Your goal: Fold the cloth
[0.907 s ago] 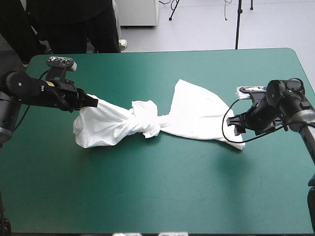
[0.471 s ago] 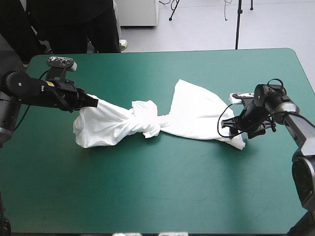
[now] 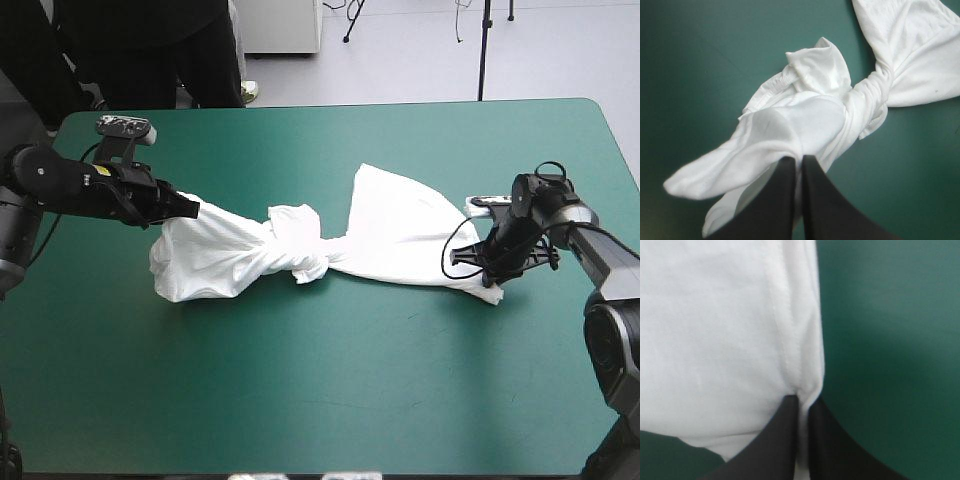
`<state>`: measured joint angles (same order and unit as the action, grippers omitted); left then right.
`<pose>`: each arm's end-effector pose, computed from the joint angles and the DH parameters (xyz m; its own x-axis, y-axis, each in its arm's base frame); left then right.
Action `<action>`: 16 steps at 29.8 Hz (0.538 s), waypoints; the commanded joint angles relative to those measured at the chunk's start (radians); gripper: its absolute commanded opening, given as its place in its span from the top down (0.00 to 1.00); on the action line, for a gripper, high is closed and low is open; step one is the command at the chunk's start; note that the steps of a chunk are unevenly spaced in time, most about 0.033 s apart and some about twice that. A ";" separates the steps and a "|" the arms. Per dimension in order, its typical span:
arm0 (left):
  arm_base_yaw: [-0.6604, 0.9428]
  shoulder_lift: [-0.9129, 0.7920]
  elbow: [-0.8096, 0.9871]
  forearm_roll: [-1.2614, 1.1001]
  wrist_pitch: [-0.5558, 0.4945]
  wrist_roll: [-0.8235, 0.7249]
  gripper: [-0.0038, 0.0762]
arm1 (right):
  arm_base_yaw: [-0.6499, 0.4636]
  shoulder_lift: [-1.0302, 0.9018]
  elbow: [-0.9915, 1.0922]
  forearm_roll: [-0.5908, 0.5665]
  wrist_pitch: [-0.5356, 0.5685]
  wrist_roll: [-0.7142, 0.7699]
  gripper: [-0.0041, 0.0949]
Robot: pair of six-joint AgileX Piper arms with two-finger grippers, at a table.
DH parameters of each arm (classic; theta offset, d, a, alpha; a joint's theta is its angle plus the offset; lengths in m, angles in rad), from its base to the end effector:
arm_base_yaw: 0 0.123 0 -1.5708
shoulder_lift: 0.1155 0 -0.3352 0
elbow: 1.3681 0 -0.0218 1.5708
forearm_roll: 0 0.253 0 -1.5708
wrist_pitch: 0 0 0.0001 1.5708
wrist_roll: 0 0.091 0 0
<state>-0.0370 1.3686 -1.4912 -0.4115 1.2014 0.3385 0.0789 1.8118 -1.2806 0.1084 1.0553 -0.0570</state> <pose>0.2607 -0.0436 0.4617 -0.7609 0.1964 -0.6184 0.3921 0.8986 -0.1971 0.3596 0.0370 0.2578 -0.9939 -0.0820 -0.0743 -0.0888 0.9916 0.0936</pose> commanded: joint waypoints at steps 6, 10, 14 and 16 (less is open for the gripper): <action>-0.003 -0.036 -0.032 -0.040 -0.035 0.000 0.96 | 0.006 -0.030 -0.037 0.116 0.017 -0.054 0.98; -0.003 -0.046 -0.032 -0.033 -0.041 0.000 0.96 | 0.006 -0.084 -0.138 0.109 0.072 -0.073 0.98; -0.003 -0.075 -0.047 -0.033 -0.056 0.000 0.96 | 0.006 -0.153 -0.281 0.107 0.114 -0.073 0.98; -0.003 -0.091 -0.077 -0.035 -0.056 0.000 0.96 | 0.006 -0.186 -0.372 0.107 0.134 -0.068 0.98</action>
<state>-0.0370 1.3356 -1.5054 -0.4073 1.1966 0.3385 0.0822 1.7233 -1.5229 0.1992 1.1629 -0.1189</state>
